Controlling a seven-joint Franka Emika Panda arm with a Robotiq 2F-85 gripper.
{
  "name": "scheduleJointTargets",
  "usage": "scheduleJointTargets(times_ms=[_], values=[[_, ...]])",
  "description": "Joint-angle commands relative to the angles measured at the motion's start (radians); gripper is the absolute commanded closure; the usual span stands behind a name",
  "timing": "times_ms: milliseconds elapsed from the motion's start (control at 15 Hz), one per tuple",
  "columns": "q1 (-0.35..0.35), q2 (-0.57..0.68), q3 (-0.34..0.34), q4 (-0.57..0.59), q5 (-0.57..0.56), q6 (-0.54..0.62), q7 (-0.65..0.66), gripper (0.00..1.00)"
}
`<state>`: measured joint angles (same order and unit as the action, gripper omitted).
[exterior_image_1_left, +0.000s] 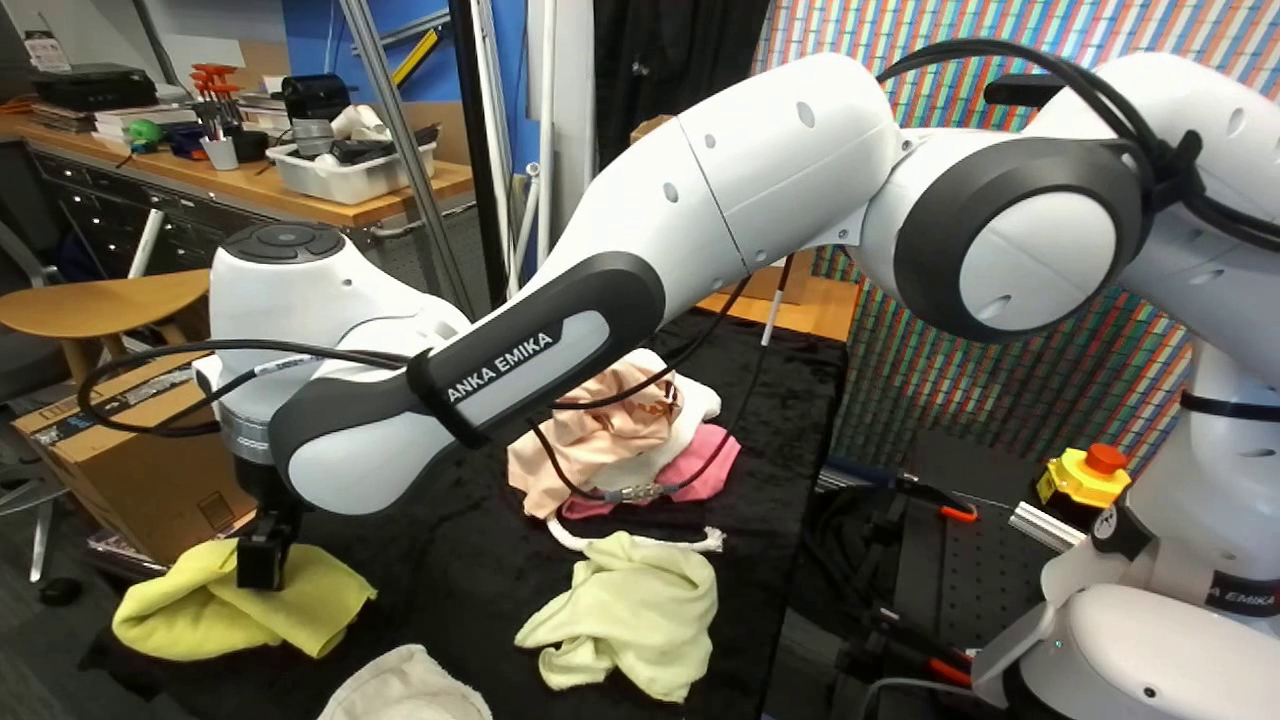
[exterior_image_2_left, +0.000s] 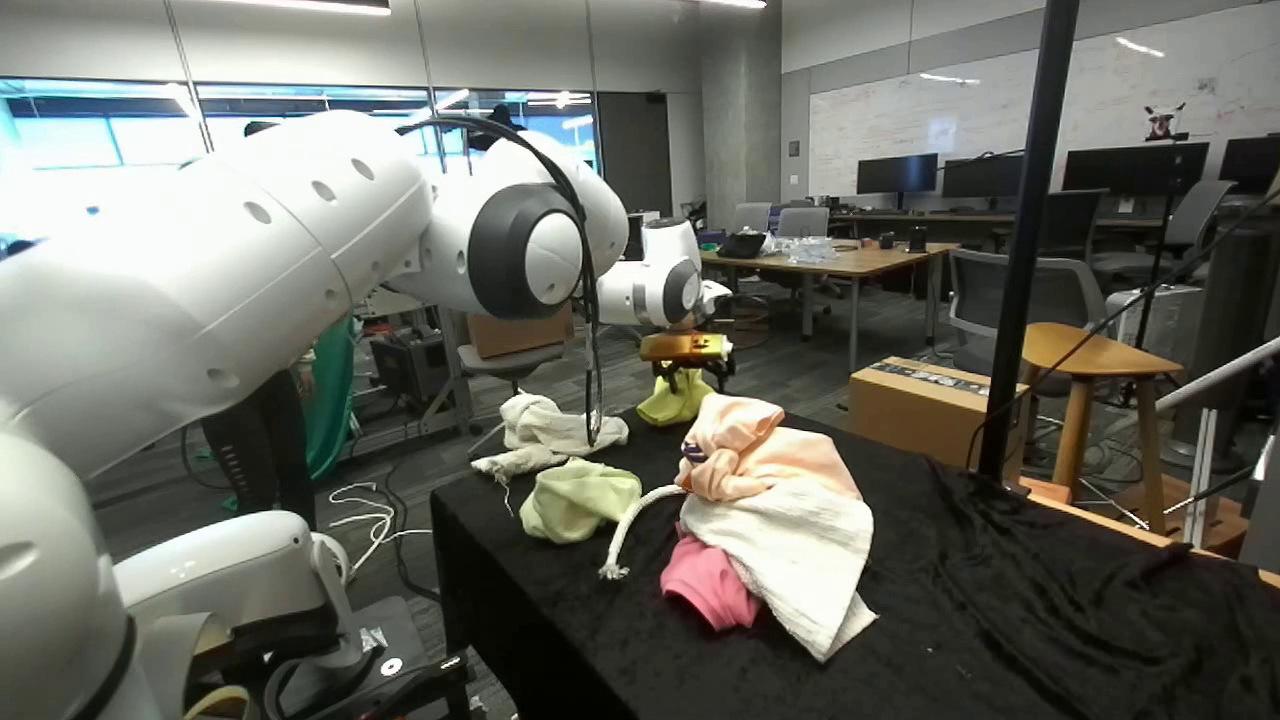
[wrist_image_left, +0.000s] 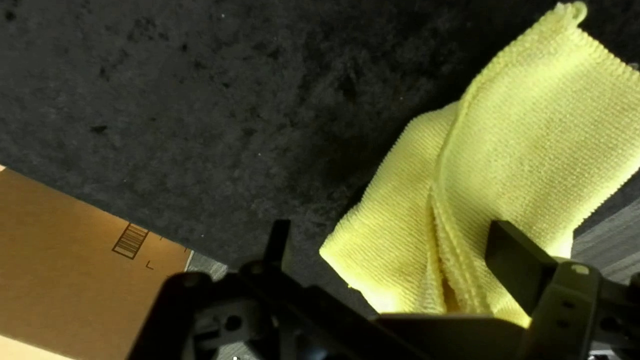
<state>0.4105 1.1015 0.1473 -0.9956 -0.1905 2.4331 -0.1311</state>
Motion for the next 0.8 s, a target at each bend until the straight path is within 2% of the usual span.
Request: scheduleJointTargets(times_ms=[0, 133, 200, 267, 333, 467, 733], values=[[0.003, 0.050, 0.012, 0.092, 0.030, 0.026, 0.028, 0.00], [0.003, 0.069, 0.011, 0.118, 0.037, 0.034, 0.039, 0.00], [0.000, 0.055, 0.017, 0.109, 0.040, 0.032, 0.039, 0.25], [0.000, 0.057, 0.018, 0.114, 0.039, 0.029, 0.036, 0.27], [0.001, 0.071, 0.015, 0.130, 0.037, 0.025, 0.034, 0.34], [-0.003, 0.060, 0.023, 0.125, 0.039, 0.008, 0.022, 0.51], [-0.008, 0.064, 0.032, 0.129, 0.039, -0.020, 0.002, 0.80]])
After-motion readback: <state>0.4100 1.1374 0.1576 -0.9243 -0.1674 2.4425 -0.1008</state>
